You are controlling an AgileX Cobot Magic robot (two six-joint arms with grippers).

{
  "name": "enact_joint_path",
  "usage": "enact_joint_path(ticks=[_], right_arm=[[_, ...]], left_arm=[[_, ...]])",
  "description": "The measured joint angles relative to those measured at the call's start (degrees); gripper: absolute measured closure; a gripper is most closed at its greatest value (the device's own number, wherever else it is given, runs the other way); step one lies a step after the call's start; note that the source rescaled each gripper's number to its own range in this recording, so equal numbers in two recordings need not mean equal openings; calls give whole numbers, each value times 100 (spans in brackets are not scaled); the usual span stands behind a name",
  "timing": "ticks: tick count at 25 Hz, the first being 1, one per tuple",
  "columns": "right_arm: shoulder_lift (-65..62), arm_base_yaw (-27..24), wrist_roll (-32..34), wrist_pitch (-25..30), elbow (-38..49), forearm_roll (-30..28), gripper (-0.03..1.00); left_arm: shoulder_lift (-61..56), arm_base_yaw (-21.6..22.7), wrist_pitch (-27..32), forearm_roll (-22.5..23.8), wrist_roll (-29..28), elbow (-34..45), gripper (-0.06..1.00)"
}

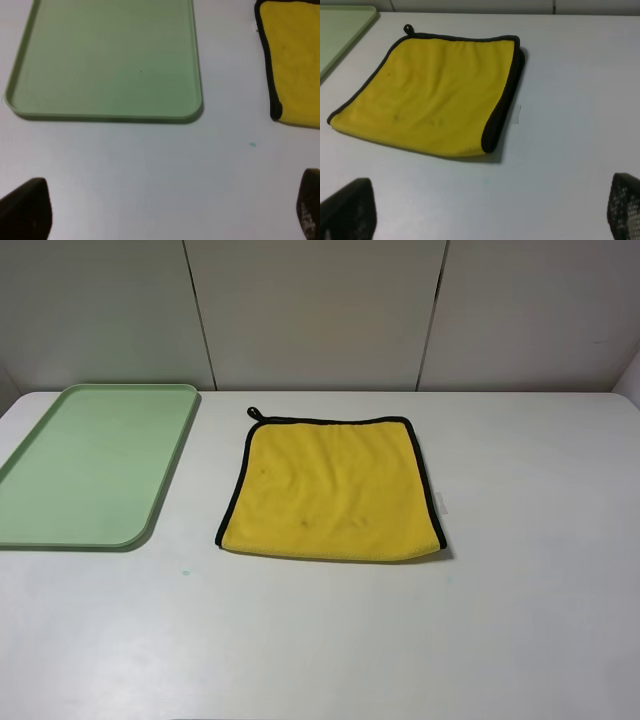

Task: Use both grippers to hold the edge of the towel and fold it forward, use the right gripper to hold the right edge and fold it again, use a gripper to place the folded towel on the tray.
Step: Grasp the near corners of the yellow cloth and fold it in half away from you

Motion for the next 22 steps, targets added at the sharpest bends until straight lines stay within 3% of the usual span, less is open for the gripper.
enact_joint_path(ticks=[22], right_arm=[[0,0,0,0,0,5,-3]], left_arm=[[0,0,0,0,0,0,-4]])
